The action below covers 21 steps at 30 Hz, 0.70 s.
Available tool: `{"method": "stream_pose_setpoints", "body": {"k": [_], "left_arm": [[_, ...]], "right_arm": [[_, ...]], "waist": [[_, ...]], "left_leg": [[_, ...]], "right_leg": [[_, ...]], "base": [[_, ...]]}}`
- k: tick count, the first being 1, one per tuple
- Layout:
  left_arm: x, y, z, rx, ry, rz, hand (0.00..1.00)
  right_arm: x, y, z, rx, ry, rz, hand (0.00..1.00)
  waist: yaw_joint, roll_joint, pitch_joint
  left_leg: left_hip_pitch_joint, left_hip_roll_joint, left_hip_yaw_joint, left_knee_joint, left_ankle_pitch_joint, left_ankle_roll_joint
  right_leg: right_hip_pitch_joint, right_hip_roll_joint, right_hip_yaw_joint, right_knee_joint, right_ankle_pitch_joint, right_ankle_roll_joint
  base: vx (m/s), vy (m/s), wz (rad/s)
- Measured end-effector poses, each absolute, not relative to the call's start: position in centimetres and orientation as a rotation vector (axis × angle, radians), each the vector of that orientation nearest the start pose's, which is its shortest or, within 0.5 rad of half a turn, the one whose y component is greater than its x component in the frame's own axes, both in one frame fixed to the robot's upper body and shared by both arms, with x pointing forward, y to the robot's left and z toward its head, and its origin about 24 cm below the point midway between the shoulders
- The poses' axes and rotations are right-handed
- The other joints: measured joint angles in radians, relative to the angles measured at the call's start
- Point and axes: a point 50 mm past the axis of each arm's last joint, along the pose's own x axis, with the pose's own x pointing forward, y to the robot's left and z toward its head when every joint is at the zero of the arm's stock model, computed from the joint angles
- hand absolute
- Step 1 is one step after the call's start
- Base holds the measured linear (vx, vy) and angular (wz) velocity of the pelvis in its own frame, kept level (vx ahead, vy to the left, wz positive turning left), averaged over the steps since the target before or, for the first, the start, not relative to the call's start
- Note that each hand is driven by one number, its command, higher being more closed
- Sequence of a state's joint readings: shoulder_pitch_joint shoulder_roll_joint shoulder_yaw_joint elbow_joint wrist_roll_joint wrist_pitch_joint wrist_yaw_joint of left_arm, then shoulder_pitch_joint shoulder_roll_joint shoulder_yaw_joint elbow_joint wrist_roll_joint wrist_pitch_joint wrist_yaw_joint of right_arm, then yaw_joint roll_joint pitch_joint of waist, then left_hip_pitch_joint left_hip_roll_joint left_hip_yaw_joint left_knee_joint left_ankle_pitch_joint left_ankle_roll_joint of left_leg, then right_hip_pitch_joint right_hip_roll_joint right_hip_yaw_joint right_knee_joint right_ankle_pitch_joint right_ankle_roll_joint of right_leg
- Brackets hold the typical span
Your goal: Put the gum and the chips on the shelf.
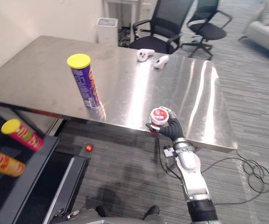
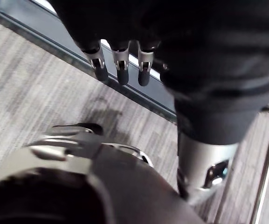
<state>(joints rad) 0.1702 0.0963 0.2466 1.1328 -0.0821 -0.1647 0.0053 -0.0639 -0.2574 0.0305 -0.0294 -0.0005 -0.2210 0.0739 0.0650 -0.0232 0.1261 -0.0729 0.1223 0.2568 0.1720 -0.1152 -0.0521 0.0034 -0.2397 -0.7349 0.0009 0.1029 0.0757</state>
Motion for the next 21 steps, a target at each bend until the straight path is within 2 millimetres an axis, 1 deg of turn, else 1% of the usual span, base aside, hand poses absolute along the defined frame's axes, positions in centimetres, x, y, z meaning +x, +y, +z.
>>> {"method": "stream_pose_setpoints", "body": {"k": [1,2,3,4,5,6,7,8,9,10,11,12,13,14,15,16,17,18,19,21], "left_arm": [[4.8,21.6,-16.6,-0.129,1.099,0.408,0.0],[4.6,21.6,-16.6,-0.135,1.103,0.418,0.0],[3.9,21.3,-16.7,-0.153,1.119,0.438,0.0],[3.5,21.3,-16.8,-0.157,1.126,0.452,0.0],[3.5,21.8,-16.7,-0.147,1.123,0.466,0.0],[3.5,21.9,-16.6,-0.151,1.121,0.481,0.0],[3.5,21.7,-16.7,-0.16,1.121,0.482,0.0],[3.6,21.6,-16.7,-0.161,1.117,0.477,0.0],[4.2,21.8,-16.5,-0.148,1.091,0.47,0.0],[4.4,21.9,-16.4,-0.145,1.081,0.468,0.0],[5.1,21.8,-16.4,-0.149,1.075,0.462,0.0],[5.0,21.7,-16.5,-0.148,1.083,0.456,0.0],[4.8,21.3,-16.6,-0.148,1.095,0.443,0.0],[4.5,21.3,-16.6,-0.144,1.103,0.442,0.0],[4.4,21.0,-16.7,-0.147,1.109,0.433,0.0],[4.4,20.8,-16.7,-0.145,1.111,0.42,0.0],[4.4,20.7,-16.7,-0.142,1.112,0.413,0.0],[4.4,20.8,-16.7,-0.137,1.115,0.408,0.0],[4.3,21.0,-16.7,-0.13,1.119,0.409,0.0],[3.6,21.0,-16.8,-0.13,1.142,0.408,0.0]], "right_arm": [[26.6,-17.4,9.4,-0.253,-0.315,0.148,1.0],[26.7,-17.4,9.5,-0.25,-0.32,0.151,1.0],[26.7,-17.2,9.7,-0.249,-0.327,0.16,1.0],[26.7,-17.1,9.7,-0.251,-0.329,0.163,1.0],[26.8,-17.2,9.8,-0.253,-0.331,0.16,1.0],[26.9,-17.4,9.9,-0.258,-0.336,0.151,1.0],[27.0,-18.1,10.2,-0.266,-0.344,0.126,1.0],[27.0,-18.4,10.2,-0.265,-0.342,0.108,1.0],[27.0,-18.9,10.5,-0.264,-0.351,0.075,1.0],[27.0,-19.1,10.6,-0.262,-0.354,0.064,1.0],[26.9,-19.7,10.6,-0.254,-0.353,0.028,1.0],[26.9,-19.9,10.4,-0.248,-0.345,0.017,1.0],[26.8,-20.1,10.3,-0.25,-0.34,0.009,1.0],[26.7,-20.3,10.3,-0.257,-0.337,0.003,1.0],[26.5,-20.7,10.3,-0.269,-0.334,-0.003,1.0],[26.3,-21.1,10.2,-0.271,-0.329,-0.02,1.0],[26.2,-21.3,10.2,-0.271,-0.329,-0.029,1.0],[26.2,-21.3,10.1,-0.267,-0.326,-0.03,1.0],[26.2,-20.9,9.9,-0.256,-0.32,-0.016,1.0],[26.1,-20.5,9.6,-0.249,-0.312,-0.002,1.0]], "waist": [[0.022,0.022,0.008],[0.029,0.03,0.009],[0.031,0.042,0.004],[0.028,0.041,0.001],[0.028,0.018,-0.004],[0.028,0.02,-0.004],[0.019,0.053,-0.006],[0.014,0.058,-0.007],[0.018,0.054,-0.009],[0.017,0.048,-0.014],[0.014,0.047,-0.015],[0.015,0.046,-0.014],[0.006,0.04,-0.01],[-0.006,0.042,-0.009],[-0.013,0.06,-0.019],[-0.016,0.074,-0.029],[-0.016,0.084,-0.035],[-0.019,0.091,-0.039],[-0.017,0.082,-0.036],[-0.013,0.065,-0.034]], "left_leg": [[-0.015,0.006,-0.021,-0.032,0.031,-0.001],[-0.018,0.009,-0.02,-0.046,0.029,0.014],[-0.027,0.028,0.02,-0.064,0.019,0.051],[-0.022,0.042,0.082,-0.087,0.004,0.078],[-0.005,0.045,0.204,-0.092,-0.009,0.113],[-0.019,0.071,0.294,-0.028,0.013,0.126],[-0.038,0.112,0.398,0.048,0.11,0.143],[-0.047,0.113,0.423,0.041,0.132,0.124],[-0.047,0.095,0.43,-0.022,0.194,0.112],[-0.04,0.072,0.423,-0.092,0.238,0.104],[-0.028,0.069,0.468,-0.07,0.181,0.105],[-0.026,0.081,0.501,0.008,0.13,0.095],[-0.009,0.079,0.512,0.064,0.089,0.071],[0.013,0.068,0.504,0.068,0.071,0.049],[0.019,0.046,0.482,0.02,0.07,0.047],[0.018,0.036,0.467,-0.031,0.07,0.047],[0.017,0.029,0.463,-0.061,0.07,0.048],[0.024,0.013,0.455,-0.127,0.069,0.061],[0.025,-0.01,0.436,-0.176,0.094,0.073],[0.033,-0.036,0.414,-0.231,0.111,0.084]], "right_leg": [[-0.004,0.003,-0.037,0.008,-0.018,-0.011],[-0.007,0.004,-0.046,0.016,-0.026,-0.017],[-0.01,0.013,-0.071,0.024,-0.035,-0.02],[-0.012,0.013,-0.083,0.015,-0.035,-0.019],[-0.017,-0.003,-0.108,-0.023,-0.033,-0.031],[-0.025,-0.008,-0.125,-0.01,-0.035,-0.042],[-0.028,-0.003,-0.156,0.025,-0.048,-0.048],[-0.028,-0.008,-0.174,0.034,-0.049,-0.046],[-0.026,-0.004,-0.205,0.019,-0.053,-0.052],[-0.025,0.002,-0.227,-0.002,-0.054,-0.054],[-0.011,0.005,-0.309,-0.032,-0.05,-0.069],[-0.004,0.001,-0.33,-0.026,-0.053,-0.073],[0.014,-0.006,-0.363,-0.019,-0.053,-0.073],[0.036,-0.008,-0.396,-0.013,-0.053,-0.073],[0.055,-0.005,-0.445,-0.009,-0.054,-0.071],[0.059,-0.003,-0.478,-0.001,-0.054,-0.064],[0.059,-0.002,-0.497,0.003,-0.051,-0.058],[0.056,0.005,-0.527,0.003,-0.045,-0.049],[0.056,0.0,-0.545,0.004,-0.04,-0.042],[0.055,-0.007,-0.554,0.01,-0.034,-0.037]], "base": [[-0.13,-0.063,0.43],[-0.17,-0.086,0.6],[-0.12,-0.09,0.46],[-0.08,-0.077,0.64],[-0.03,-0.03,0.62],[-0.01,-0.034,0.76],[-0.01,-0.007,0.73],[-0.03,0.005,0.93],[-0.08,0.027,0.76],[-0.19,0.047,1.06],[-0.17,0.021,0.92],[-0.15,0.022,1.07],[-0.08,0.007,0.92],[-0.14,0.07,1.21],[-0.2,0.139,1.26],[-0.18,0.156,1.08],[-0.15,0.169,0.88],[-0.13,0.164,0.72],[-0.14,0.155,0.61],[-0.18,0.125,0.34]]}}
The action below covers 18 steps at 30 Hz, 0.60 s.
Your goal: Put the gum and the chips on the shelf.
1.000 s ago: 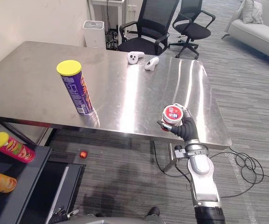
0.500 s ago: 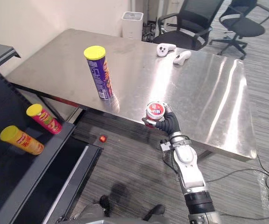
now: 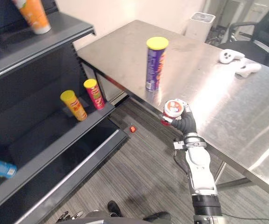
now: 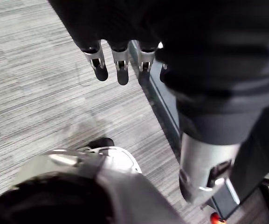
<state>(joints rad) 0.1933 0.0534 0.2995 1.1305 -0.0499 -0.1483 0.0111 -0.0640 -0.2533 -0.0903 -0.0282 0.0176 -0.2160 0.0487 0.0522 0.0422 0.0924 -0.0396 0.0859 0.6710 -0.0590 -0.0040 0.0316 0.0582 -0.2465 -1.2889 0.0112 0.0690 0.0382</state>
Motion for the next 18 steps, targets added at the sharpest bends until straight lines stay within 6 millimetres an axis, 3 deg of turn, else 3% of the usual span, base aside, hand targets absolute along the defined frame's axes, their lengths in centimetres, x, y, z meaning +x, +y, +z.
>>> {"method": "stream_pose_setpoints", "body": {"k": [6,18], "left_arm": [[3.3,21.8,-16.7,-0.068,1.163,0.379,0.0],[3.7,22.0,-16.6,-0.073,1.139,0.37,0.0]], "right_arm": [[25.8,-20.3,8.8,-0.258,-0.279,0.006,1.0],[25.8,-20.0,8.1,-0.23,-0.245,-0.004,1.0]], "waist": [[0.006,-0.026,0.008],[0.032,-0.046,0.017]], "left_leg": [[0.02,-0.038,-0.023,-0.042,0.022,0.008],[0.01,-0.04,-0.082,-0.042,0.034,0.003]], "right_leg": [[0.002,-0.051,0.01,0.068,-0.001,-0.003],[0.008,-0.059,0.04,0.1,-0.022,-0.033]], "base": [[-0.09,0.088,0.1],[0.0,0.034,0.13]]}}
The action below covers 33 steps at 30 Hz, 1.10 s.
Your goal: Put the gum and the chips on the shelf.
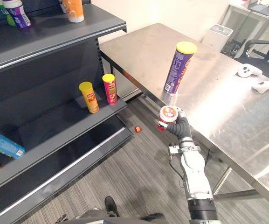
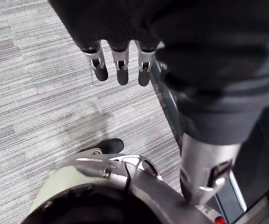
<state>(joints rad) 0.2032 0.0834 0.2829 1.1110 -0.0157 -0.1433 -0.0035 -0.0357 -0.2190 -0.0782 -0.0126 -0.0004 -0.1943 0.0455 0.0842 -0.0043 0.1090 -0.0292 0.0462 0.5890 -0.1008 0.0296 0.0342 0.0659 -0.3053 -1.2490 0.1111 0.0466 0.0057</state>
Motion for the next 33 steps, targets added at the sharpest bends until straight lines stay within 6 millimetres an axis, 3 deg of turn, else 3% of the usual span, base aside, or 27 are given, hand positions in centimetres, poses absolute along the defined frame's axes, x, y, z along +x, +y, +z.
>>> {"method": "stream_pose_setpoints", "body": {"k": [6,8,9,11,12,13,15,16,17,19,20,22,23,25,27,33], "left_arm": [[2.9,22.6,-16.5,-0.072,1.145,0.402,0.0],[2.5,22.8,-16.5,-0.072,1.154,0.412,0.0],[2.2,22.8,-16.5,-0.072,1.161,0.416,0.0],[1.9,23.4,-16.4,-0.055,1.168,0.421,0.0],[2.0,23.7,-16.3,-0.046,1.16,0.424,0.0],[2.8,24.1,-16.1,-0.031,1.139,0.415,0.0],[3.5,24.8,-15.7,0.001,1.106,0.411,0.0],[4.0,25.1,-15.6,0.003,1.093,0.416,0.0],[4.2,25.1,-15.7,0.003,1.094,0.419,0.0],[4.1,25.1,-15.7,0.002,1.097,0.435,0.0],[4.0,25.5,-15.7,0.0,1.095,0.458,0.0],[3.9,26.2,-15.4,-0.002,1.081,0.499,0.0],[3.2,26.8,-15.3,-0.019,1.084,0.546,0.0],[2.4,26.8,-15.3,-0.046,1.094,0.584,0.0],[2.7,25.9,-15.6,-0.078,1.091,0.578,0.0],[4.4,24.6,-15.9,-0.12,1.065,0.545,0.0]], "right_arm": [[25.9,-20.0,6.9,-0.223,-0.186,0.001,1.0],[26.0,-19.9,6.4,-0.222,-0.166,0.006,1.0],[25.9,-19.7,6.0,-0.221,-0.149,0.015,1.0],[25.9,-19.1,5.7,-0.22,-0.138,0.047,1.0],[25.9,-19.0,5.6,-0.22,-0.135,0.052,1.0],[25.7,-19.1,5.4,-0.216,-0.126,0.05,1.0],[25.2,-19.3,4.9,-0.216,-0.107,0.054,1.0],[24.2,-19.6,4.8,-0.217,-0.1,0.042,1.0],[23.4,-19.8,4.7,-0.219,-0.096,0.032,1.0],[22.9,-19.8,4.5,-0.215,-0.09,0.031,1.0],[22.9,-19.4,4.4,-0.199,-0.089,0.032,1.0],[23.4,-18.7,4.7,-0.178,-0.107,0.045,1.0],[23.9,-17.9,5.1,-0.156,-0.128,0.061,1.0],[24.5,-17.4,5.8,-0.146,-0.162,0.074,1.0],[24.9,-17.2,6.2,-0.149,-0.178,0.087,1.0],[24.1,-17.0,3.6,-0.123,-0.068,0.111,1.0]], "waist": [[0.006,-0.036,0.0],[0.008,-0.044,0.003],[0.007,-0.043,0.005],[0.007,-0.049,0.01],[0.002,-0.047,0.016],[-0.007,-0.037,0.021],[-0.027,-0.034,0.023],[-0.056,-0.039,0.025],[-0.057,-0.042,0.028],[-0.053,-0.055,0.041],[-0.052,-0.064,0.05],[-0.032,-0.09,0.067],[-0.009,-0.109,0.066],[0.008,-0.11,0.065],[0.004,-0.104,0.07],[-0.015,-0.104,0.077]], "left_leg": [[0.004,-0.003,-0.024,0.0,0.0,0.001],[0.008,-0.002,-0.03,0.0,-0.009,0.01],[0.014,0.004,-0.032,0.001,-0.015,0.018],[0.013,0.015,-0.064,0.034,-0.029,0.025],[0.006,0.025,-0.115,0.066,-0.037,0.029],[-0.021,0.047,-0.193,0.107,-0.043,0.035],[-0.056,0.057,-0.294,0.119,-0.041,0.041],[-0.081,0.016,-0.401,0.127,-0.04,0.041],[-0.088,-0.024,-0.455,0.135,-0.041,0.041],[-0.093,-0.064,-0.497,0.147,-0.041,0.04],[-0.108,-0.084,-0.514,0.16,-0.041,0.04],[-0.119,-0.09,-0.518,0.183,-0.035,0.028],[-0.149,-0.088,-0.522,0.216,-0.048,0.012],[-0.179,-0.071,-0.523,0.236,-0.056,-0.005],[-0.202,-0.053,-0.53,0.242,-0.053,-0.022],[-0.142,-0.017,-0.568,0.083,0.033,-0.068]], "right_leg": [[0.01,-0.003,0.033,0.006,-0.001,-0.002],[0.01,-0.034,0.051,0.072,-0.002,-0.004],[0.005,-0.075,0.065,0.164,0.001,0.0],[-0.025,-0.147,0.175,0.338,0.035,-0.04],[-0.103,-0.171,0.378,0.46,0.094,-0.124],[-0.182,-0.088,0.636,0.491,0.05,-0.073],[-0.223,0.069,0.898,0.419,-0.082,-0.011],[-0.222,0.151,1.079,0.34,-0.123,0.017],[-0.221,0.165,1.181,0.309,-0.143,0.046],[-0.215,0.151,1.234,0.268,-0.147,0.071],[-0.208,0.129,1.216,0.215,-0.126,0.103],[-0.201,0.123,1.195,0.148,-0.098,0.127],[-0.203,0.132,1.182,0.08,-0.067,0.129],[-0.184,0.148,1.162,0.005,-0.067,0.129],[-0.182,0.167,1.142,-0.045,-0.065,0.119],[-0.181,0.21,1.098,-0.061,-0.087,0.094]], "base": [[0.03,0.056,0.14],[0.03,0.077,0.14],[0.03,0.106,0.3],[0.06,0.108,0.53],[0.13,0.058,1.05],[0.14,0.02,1.26],[0.1,-0.045,1.79],[0.07,-0.041,2.6],[0.08,-0.029,2.39],[0.06,-0.016,1.56],[0.06,-0.04,1.32],[0.09,-0.124,0.79],[0.09,-0.208,0.26],[0.05,-0.189,-0.05],[0.02,-0.214,-0.04],[0.05,-0.145,0.1]]}}
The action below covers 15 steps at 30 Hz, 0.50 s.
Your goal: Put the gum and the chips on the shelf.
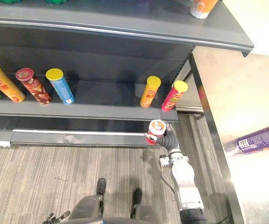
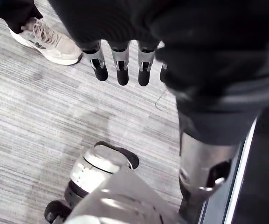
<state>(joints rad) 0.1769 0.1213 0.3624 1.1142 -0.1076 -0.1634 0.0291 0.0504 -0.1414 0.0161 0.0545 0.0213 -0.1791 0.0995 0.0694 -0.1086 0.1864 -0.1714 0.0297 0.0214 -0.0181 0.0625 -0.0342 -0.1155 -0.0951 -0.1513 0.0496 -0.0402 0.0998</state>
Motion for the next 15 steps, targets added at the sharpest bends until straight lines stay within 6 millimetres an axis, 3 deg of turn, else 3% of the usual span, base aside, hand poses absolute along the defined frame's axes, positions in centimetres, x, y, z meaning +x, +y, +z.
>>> {"method": "stream_pose_setpoints", "body": {"k": [5,15], "left_arm": [[5.4,24.5,-15.8,-0.122,1.042,0.534,0.0],[6.1,24.6,-15.6,-0.117,1.021,0.523,0.0]], "right_arm": [[24.0,-16.0,3.3,-0.118,-0.057,0.167,1.0],[23.9,-15.9,3.1,-0.121,-0.051,0.163,1.0]], "waist": [[-0.008,0.006,0.006],[-0.012,0.015,0.012]], "left_leg": [[0.048,0.002,-0.005,-0.061,0.02,-0.001],[0.089,-0.006,0.002,-0.077,0.016,-0.001]], "right_leg": [[0.03,0.004,-0.011,-0.01,0.003,-0.007],[0.072,-0.003,-0.01,-0.031,0.002,-0.006]], "base": [[0.1,-0.047,0.05],[0.03,0.005,-0.01]]}}
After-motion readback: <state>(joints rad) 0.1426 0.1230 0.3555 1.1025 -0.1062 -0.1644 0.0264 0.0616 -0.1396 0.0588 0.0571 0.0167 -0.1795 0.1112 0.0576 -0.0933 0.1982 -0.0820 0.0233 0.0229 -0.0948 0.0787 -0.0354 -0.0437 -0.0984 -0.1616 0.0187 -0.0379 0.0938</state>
